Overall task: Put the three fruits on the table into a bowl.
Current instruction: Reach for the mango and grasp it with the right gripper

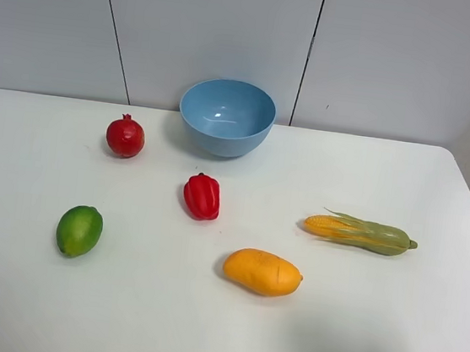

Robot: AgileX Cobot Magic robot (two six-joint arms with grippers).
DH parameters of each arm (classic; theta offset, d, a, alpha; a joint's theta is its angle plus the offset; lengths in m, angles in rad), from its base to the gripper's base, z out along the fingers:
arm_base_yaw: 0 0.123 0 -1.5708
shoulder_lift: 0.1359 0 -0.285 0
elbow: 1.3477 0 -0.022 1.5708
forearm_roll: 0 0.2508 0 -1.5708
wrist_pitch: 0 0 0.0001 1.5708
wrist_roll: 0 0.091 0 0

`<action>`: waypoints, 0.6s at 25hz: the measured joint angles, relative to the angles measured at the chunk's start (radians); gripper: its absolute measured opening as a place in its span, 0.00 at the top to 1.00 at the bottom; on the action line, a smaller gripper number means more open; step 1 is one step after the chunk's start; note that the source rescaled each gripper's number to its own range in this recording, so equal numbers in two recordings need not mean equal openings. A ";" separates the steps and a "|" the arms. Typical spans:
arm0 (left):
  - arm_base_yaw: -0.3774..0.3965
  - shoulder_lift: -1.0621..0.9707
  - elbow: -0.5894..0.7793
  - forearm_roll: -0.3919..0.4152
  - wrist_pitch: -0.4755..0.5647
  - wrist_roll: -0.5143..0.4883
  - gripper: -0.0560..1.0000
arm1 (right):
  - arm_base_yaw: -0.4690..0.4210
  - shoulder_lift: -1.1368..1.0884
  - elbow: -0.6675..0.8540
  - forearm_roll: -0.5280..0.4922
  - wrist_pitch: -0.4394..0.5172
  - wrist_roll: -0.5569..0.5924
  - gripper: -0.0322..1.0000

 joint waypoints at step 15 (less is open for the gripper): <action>0.000 0.000 0.000 0.000 0.000 0.000 0.00 | 0.000 0.000 0.000 0.005 0.000 -0.001 0.00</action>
